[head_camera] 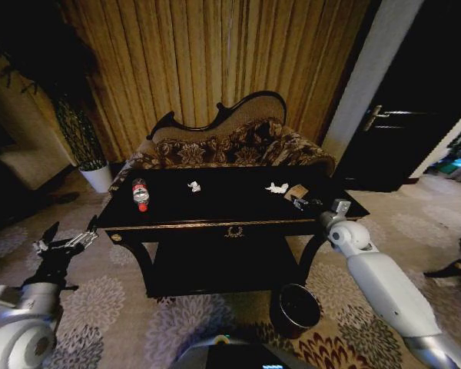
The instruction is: Move to the front of the table and place the trash on the table into the trash bin.
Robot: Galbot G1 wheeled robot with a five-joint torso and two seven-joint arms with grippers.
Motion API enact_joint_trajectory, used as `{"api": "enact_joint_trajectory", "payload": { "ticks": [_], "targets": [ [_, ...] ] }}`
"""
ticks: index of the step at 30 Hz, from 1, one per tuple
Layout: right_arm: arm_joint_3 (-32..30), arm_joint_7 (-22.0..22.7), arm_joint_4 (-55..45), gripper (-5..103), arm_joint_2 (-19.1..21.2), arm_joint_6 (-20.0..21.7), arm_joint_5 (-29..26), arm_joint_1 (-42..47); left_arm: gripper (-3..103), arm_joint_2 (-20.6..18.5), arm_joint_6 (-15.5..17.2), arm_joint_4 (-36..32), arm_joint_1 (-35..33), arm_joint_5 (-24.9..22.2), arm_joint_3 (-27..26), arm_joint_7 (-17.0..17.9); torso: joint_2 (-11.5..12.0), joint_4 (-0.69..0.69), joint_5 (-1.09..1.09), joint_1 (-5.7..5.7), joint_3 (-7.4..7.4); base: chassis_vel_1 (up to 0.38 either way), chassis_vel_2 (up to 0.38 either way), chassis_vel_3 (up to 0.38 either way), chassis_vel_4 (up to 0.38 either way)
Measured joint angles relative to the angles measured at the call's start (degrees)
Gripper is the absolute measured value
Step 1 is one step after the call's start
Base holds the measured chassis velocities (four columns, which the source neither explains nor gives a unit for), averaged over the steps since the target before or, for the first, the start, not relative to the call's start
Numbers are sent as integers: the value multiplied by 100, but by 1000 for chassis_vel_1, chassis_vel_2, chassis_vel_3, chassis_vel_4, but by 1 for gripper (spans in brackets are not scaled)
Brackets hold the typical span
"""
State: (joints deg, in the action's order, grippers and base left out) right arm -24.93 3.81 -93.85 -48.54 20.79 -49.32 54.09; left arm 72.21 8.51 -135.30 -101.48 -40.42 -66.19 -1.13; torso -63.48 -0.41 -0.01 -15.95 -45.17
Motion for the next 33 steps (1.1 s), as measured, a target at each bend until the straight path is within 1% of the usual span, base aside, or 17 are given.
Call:
{"api": "enact_joint_trajectory", "payload": {
  "ticks": [1, 2, 3, 4, 7, 8, 10, 11, 13, 17, 18, 27, 31, 33],
  "targets": [
    [-4, -3, 0, 45, 9, -7, 2, 13, 100, -1, -1, 3, 4, 0, 7, 0, 0, 0, 0, 0, 0, 0, 0, 0, 0],
    [-4, -3, 0, 45, 9, -7, 2, 13, 100, -1, -1, 3, 4, 0, 7, 0, 0, 0, 0, 0, 0, 0, 0, 0, 0],
    [-12, -8, 0, 39, 21, -26, 4, 34, 100, -1, -1, 4, 7, 0, 19, 0, 0, 0, 0, 0, 0, 0, 0, 0, 0],
    [-12, -8, 0, 39, 21, -26, 4, 34, 100, -1, -1, 4, 7, 0, 19, 0, 0, 0, 0, 0, 0, 0, 0, 0, 0],
    [-40, -17, -1, 24, 48, -96, 16, 84, 100, -2, -3, 6, 12, 0, 38, 0, 0, 0, 0, 0, 0, 0, 0, 0, 0],
    [-40, -17, -1, 24, 48, -96, 16, 84, 100, -2, -3, 6, 12, 0, 38, 0, 0, 0, 0, 0, 0, 0, 0, 0, 0],
    [-70, -26, -10, 13, 63, -116, 21, 128, 100, -13, -4, 12, 15, 1, 43, 0, 0, 0, 0, 0, 0, 0, 0, 0, 0],
    [-70, -26, -10, 13, 63, -116, 21, 128, 100, -13, -4, 12, 15, 1, 43, 0, 0, 0, 0, 0, 0, 0, 0, 0, 0],
    [-91, -35, -26, 3, 79, -129, 22, 157, 100, -31, -7, 16, 18, 1, 44, -1, 0, 0, 0, 0, 0, 0, 0, 0, 0],
    [-113, -38, -59, 3, 90, -142, 23, 190, 100, -42, -9, 26, 26, 1, 45, -2, 0, 0, 0, 0, 0, 0, 0, 0, 0],
    [-136, -39, -90, 0, 104, -149, 23, 225, 100, -46, -12, 35, 30, 0, 57, -3, 0, 0, 0, 0, 0, 0, 0, 0, 0],
    [-266, -35, -235, 0, 143, -247, 21, 393, 100, -51, -87, 89, 30, 6, 110, -9, 0, 0, 0, 0, 0, 0, 0, 0, 0],
    [-431, -23, -518, 0, 160, -397, 89, 628, 100, -84, -97, 126, 49, -2, 105, -11, 0, 0, 0, 0, 0, 0, 0, 0, 0],
    [-514, -24, -636, 0, 162, -536, 230, 791, 100, -93, -97, 135, 63, -7, 107, -11, 0, 0, 0, 0, 0, 0, 0, 0, 0]
  ]
}}
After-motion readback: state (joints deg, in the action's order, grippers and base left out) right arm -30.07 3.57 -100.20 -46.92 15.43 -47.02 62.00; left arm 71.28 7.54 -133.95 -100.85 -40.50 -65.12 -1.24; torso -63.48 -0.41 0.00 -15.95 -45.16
